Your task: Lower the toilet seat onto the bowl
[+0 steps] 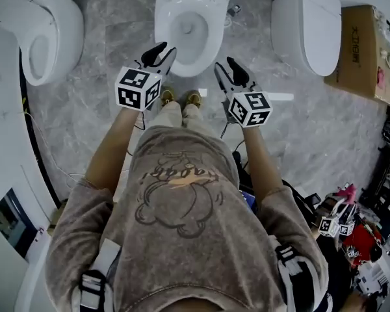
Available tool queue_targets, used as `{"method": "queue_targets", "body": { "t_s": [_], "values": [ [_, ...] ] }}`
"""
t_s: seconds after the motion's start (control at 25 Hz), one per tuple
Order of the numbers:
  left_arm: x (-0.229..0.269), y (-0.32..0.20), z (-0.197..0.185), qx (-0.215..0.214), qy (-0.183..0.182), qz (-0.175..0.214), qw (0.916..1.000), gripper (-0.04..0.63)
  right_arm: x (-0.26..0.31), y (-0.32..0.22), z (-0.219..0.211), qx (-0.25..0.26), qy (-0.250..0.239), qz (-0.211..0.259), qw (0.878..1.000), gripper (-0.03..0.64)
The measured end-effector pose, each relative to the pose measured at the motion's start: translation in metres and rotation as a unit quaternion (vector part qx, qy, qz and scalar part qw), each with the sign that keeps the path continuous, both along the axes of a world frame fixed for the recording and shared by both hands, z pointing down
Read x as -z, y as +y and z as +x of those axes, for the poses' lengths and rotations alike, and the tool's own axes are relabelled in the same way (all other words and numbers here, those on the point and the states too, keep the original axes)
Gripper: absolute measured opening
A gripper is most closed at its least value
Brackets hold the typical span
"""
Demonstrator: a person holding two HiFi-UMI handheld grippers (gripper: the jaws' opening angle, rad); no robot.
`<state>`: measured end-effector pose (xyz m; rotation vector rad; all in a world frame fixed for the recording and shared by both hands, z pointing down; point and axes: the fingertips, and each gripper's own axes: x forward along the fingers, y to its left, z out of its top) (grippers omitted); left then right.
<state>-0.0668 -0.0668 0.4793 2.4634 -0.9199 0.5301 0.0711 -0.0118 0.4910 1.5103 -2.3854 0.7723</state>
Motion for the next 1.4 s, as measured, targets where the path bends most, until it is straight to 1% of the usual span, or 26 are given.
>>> {"method": "queue_targets", "body": {
  "t_s": [0.12, 0.28, 0.4, 0.48, 0.52, 0.6, 0.68, 0.8, 1.0, 1.2, 1.4],
  "values": [
    [0.055, 0.014, -0.003, -0.012, 0.024, 0.034, 0.9990, 0.109, 0.060, 0.011, -0.004, 0.003, -0.009, 0.045, 0.999, 0.186],
    [0.102, 0.030, -0.012, -0.017, 0.033, 0.082, 0.9960, 0.109, 0.119, 0.024, -0.004, -0.001, -0.012, 0.102, 0.995, 0.186],
    [0.120, 0.034, -0.023, -0.010, 0.030, 0.114, 0.9929, 0.109, 0.143, 0.028, -0.004, -0.009, -0.021, 0.135, 0.991, 0.182],
    [0.123, 0.034, -0.030, 0.001, 0.040, 0.124, 0.9915, 0.109, 0.147, 0.030, -0.006, -0.005, -0.017, 0.153, 0.988, 0.165],
    [0.123, 0.033, -0.032, 0.007, 0.045, 0.127, 0.9908, 0.109, 0.147, 0.030, -0.007, -0.004, -0.012, 0.160, 0.987, 0.146],
    [0.124, 0.032, -0.036, 0.016, 0.053, 0.135, 0.9893, 0.093, 0.144, 0.028, -0.007, -0.006, -0.001, 0.167, 0.986, 0.112],
    [0.125, 0.032, -0.038, 0.023, 0.061, 0.141, 0.9878, 0.046, 0.141, 0.027, -0.004, -0.017, 0.006, 0.173, 0.985, 0.073],
    [0.122, 0.033, -0.039, 0.036, 0.065, 0.147, 0.9863, 0.013, 0.136, 0.027, 0.003, -0.035, 0.007, 0.178, 0.983, 0.034],
    [0.114, 0.035, -0.040, 0.051, 0.071, 0.155, 0.9840, 0.009, 0.125, 0.023, 0.006, -0.042, 0.014, 0.170, 0.984, 0.029],
    [0.116, 0.035, -0.040, 0.057, 0.072, 0.154, 0.9838, 0.009, 0.126, 0.020, 0.002, -0.038, 0.020, 0.173, 0.984, 0.026],
    [0.112, 0.035, -0.041, 0.063, 0.071, 0.150, 0.9840, 0.009, 0.122, 0.021, -0.001, -0.035, 0.015, 0.172, 0.984, 0.026]
  ]
}}
